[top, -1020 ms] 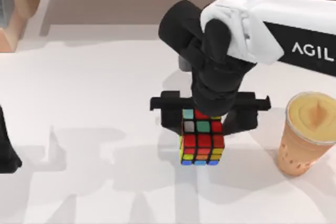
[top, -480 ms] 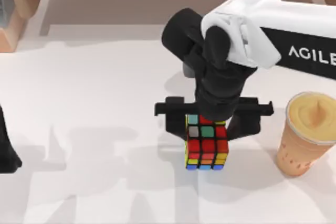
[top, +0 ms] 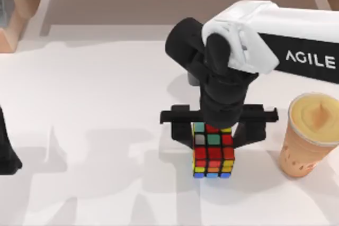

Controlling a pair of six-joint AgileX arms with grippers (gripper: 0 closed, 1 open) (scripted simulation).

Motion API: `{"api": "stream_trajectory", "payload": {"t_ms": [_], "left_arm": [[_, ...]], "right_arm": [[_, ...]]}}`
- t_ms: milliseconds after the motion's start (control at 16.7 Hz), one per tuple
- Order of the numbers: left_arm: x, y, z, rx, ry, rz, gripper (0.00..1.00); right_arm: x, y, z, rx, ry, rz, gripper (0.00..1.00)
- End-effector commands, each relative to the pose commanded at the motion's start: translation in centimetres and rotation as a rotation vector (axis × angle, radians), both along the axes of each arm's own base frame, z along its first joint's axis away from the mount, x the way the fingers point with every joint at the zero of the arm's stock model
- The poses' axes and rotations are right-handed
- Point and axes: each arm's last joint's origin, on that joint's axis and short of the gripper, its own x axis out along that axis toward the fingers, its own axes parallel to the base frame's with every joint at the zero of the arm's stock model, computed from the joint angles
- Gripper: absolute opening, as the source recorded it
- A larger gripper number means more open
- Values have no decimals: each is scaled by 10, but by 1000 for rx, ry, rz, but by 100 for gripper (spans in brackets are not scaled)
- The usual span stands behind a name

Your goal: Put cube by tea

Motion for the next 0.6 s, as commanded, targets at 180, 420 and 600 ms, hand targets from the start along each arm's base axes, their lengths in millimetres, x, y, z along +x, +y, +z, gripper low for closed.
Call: {"api": "stream_trajectory", "payload": {"t_ms": [180,420,600], "left_arm": [[0,0,0,0,0,0,100],[0,0,0,0,0,0,100],[0,0,0,0,0,0,100]], "right_arm": [[0,0,0,0,0,0,38],[0,0,0,0,0,0,68],[0,0,0,0,0,0,90]]}}
